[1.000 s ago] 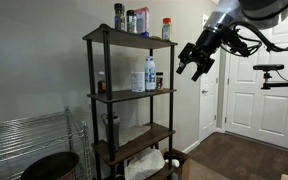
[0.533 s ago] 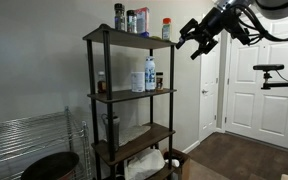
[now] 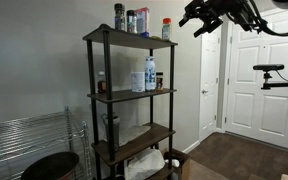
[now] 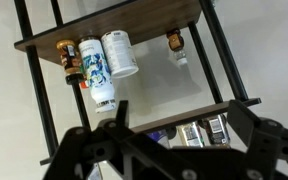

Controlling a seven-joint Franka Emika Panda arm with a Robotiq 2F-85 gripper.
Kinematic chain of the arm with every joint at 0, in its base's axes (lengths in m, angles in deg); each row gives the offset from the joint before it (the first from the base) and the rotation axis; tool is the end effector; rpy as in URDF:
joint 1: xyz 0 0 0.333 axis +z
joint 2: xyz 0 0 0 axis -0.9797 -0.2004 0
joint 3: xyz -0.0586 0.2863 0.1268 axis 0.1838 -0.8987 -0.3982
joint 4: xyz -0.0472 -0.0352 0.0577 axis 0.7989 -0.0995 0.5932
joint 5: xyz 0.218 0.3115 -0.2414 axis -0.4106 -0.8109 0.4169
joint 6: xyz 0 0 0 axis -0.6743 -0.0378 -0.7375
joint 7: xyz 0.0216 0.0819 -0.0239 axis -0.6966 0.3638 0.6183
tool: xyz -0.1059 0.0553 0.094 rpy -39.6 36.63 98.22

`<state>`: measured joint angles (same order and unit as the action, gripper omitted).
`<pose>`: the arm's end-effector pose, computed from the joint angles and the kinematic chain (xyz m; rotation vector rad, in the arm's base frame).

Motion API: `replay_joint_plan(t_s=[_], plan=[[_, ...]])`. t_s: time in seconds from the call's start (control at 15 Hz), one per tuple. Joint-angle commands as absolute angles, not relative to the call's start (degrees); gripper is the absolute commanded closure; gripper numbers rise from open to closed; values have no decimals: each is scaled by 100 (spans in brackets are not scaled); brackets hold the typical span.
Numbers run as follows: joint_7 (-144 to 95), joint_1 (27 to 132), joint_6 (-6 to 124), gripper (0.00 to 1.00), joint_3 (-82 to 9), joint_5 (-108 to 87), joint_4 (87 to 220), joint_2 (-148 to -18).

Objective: Move one glass jar to the second shelf from the top.

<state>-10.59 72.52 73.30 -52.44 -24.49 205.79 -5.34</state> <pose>0.3702 0.0685 0.6948 -2.4800 0.3860 -1.5588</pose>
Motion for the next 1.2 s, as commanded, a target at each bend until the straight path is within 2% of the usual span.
replay_joint_plan(t_s=[0.0, 0.73, 1.13], plan=[[-996, 7272, 7329, 0, -5246, -2280, 20534, -521], [-989, 7263, 7421, 0, -5281, -2255, 20486, -532], [-1012, 7222, 8098, 0, -5322, -2270, 19741, -1233]])
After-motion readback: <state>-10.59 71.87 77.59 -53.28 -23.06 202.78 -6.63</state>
